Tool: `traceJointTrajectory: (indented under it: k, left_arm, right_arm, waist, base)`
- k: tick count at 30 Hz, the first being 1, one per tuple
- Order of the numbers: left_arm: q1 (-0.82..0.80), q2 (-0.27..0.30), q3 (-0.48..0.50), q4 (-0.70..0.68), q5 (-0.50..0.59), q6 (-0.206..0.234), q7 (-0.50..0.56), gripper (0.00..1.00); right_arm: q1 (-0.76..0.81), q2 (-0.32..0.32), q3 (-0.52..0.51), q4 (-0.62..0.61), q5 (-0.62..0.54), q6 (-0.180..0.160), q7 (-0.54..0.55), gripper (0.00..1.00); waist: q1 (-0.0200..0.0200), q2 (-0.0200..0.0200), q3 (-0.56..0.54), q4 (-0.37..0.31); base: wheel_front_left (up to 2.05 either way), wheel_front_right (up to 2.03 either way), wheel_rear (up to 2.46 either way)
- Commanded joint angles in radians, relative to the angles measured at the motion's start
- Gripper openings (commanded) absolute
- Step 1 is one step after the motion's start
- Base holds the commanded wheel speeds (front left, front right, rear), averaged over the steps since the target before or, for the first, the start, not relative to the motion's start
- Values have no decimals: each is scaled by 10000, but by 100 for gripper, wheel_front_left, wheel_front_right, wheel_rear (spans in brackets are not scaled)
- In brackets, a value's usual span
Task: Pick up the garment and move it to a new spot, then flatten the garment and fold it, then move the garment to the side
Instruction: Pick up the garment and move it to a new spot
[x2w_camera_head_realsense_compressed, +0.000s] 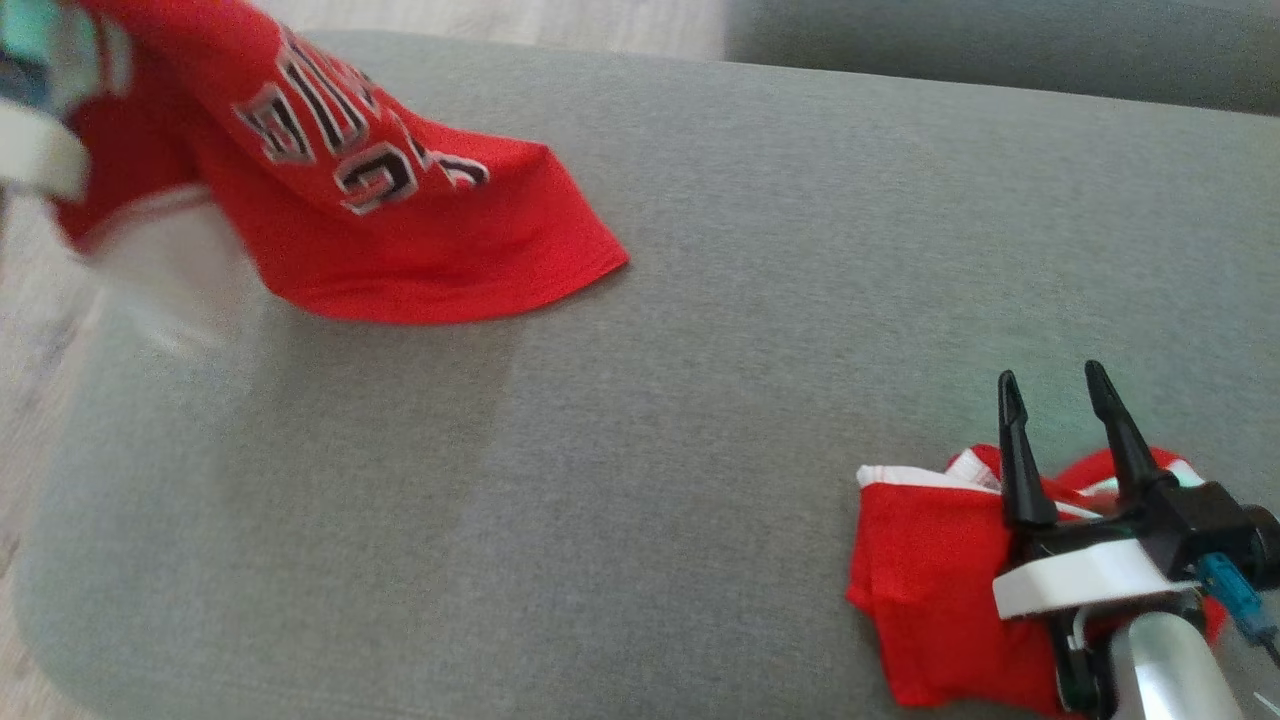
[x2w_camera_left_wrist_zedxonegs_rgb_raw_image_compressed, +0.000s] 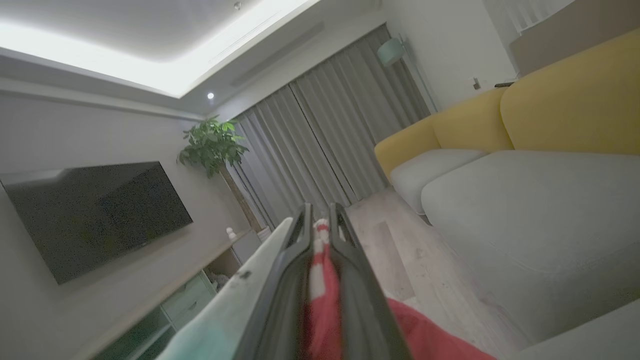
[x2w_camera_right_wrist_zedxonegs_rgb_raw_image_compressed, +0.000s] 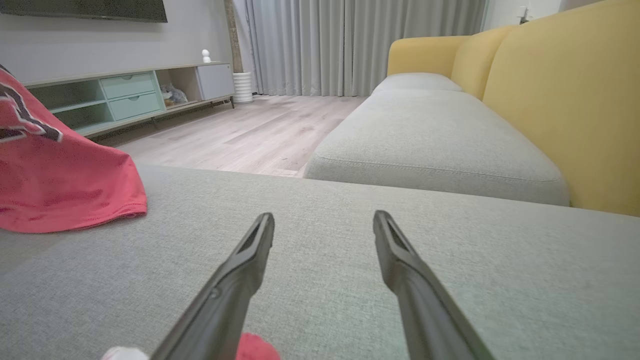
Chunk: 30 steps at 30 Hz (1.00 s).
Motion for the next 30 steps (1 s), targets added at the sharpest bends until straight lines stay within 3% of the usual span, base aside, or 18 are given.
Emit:
traceJointTrajectory:
  k: [1,4,5,6,12,15,18,24,30]
  left_arm:
    - [295,293,511,-43,-277,43,-151,0]
    - [1495,-186,365,227,-907,19,-533,0]
    - [1931,-395,323,368,-1143,29,-664,78]
    - [2335,-592,294,485,-1294,85,-846,100]
    - [4531,-2043,1029,216,-1549,652,-1520,100]
    - [5906,-3102,2407,-991,-649,1103,-1529,100]
    - [7502,-4237,3459,-2058,509,1147,-1532,100]
    - [10097,-6132,4287,-2984,2348,607,-1533,100]
    - [11279,-6948,4579,-2887,3291,-165,-1534,100]
  right_arm:
    - [-157,-43,208,-320,-75,67,4,100]
    - [-188,-43,260,-313,-125,67,4,100]
    - [-203,-43,284,-308,-135,67,4,100]
    - [-221,-43,314,-303,-136,67,4,100]
    - [-248,-43,484,-358,-23,67,4,100]
    - [-230,-43,608,-411,167,67,4,100]
    - [-70,-43,857,-473,442,67,4,100]
    - [681,-43,992,-384,1028,67,4,100]
    - [1220,-43,969,-299,1130,67,4,100]
  waist:
    - [0,0,71,265]
    - [0,0,58,348]
    - [0,0,45,347]
    - [0,0,26,326]
    - [0,0,-288,-87]
    - [0,0,-560,-417]
    - [0,0,-977,-749]
    - [0,0,-1881,-1225]
    - [0,0,-2242,-1477]
  base:
    - [0,0,0]
    - [0,0,0]
    - [0,0,0]
    - [0,0,0]
    - [0,0,0]
    - [0,0,0]
    - [0,0,0]
    - [0,0,0]
    - [0,0,0]
